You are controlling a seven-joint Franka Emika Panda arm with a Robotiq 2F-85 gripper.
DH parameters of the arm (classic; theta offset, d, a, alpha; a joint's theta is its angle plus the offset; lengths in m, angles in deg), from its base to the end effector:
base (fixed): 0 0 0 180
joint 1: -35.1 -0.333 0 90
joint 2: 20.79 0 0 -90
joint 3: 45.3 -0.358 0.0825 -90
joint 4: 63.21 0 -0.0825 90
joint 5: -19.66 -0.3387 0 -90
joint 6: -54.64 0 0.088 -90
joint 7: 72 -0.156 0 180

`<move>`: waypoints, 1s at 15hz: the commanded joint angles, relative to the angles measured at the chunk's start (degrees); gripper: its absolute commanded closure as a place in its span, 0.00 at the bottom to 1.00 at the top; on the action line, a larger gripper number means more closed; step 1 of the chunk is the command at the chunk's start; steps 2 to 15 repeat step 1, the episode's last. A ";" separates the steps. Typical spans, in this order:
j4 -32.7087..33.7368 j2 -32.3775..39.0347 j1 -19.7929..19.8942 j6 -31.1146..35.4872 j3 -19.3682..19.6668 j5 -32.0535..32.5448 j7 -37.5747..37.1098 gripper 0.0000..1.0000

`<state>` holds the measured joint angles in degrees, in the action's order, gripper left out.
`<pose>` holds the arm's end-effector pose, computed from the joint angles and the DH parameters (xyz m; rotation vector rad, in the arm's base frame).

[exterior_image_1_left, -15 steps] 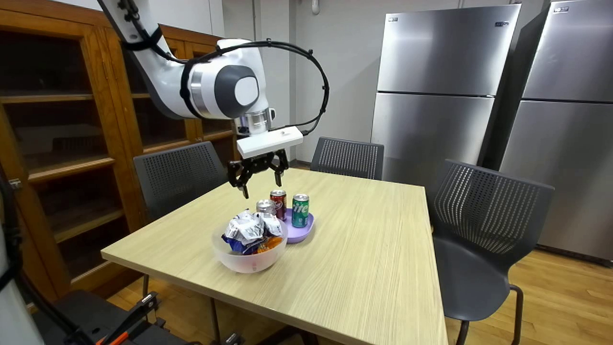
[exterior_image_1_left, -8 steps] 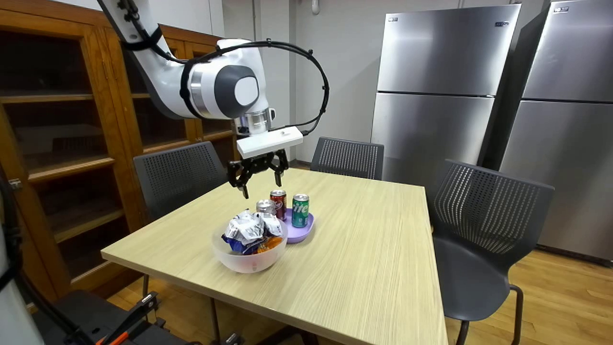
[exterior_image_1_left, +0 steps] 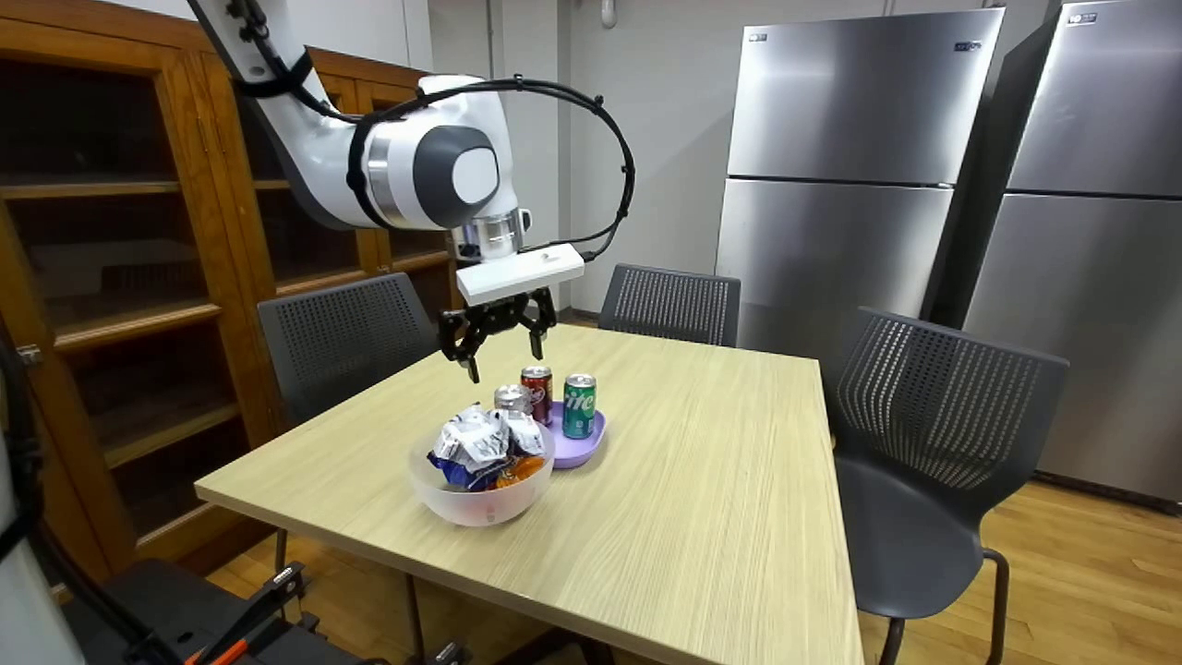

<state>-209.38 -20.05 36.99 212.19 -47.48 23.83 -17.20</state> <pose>0.4564 0.0039 0.3141 2.6298 1.4816 0.2266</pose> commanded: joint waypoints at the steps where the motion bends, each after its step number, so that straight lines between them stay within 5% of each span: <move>1: 0.03 0.00 -0.68 -0.04 0.63 0.09 -0.17 0.00; 15: 0.03 0.00 -0.68 -0.04 0.63 0.09 -0.17 0.00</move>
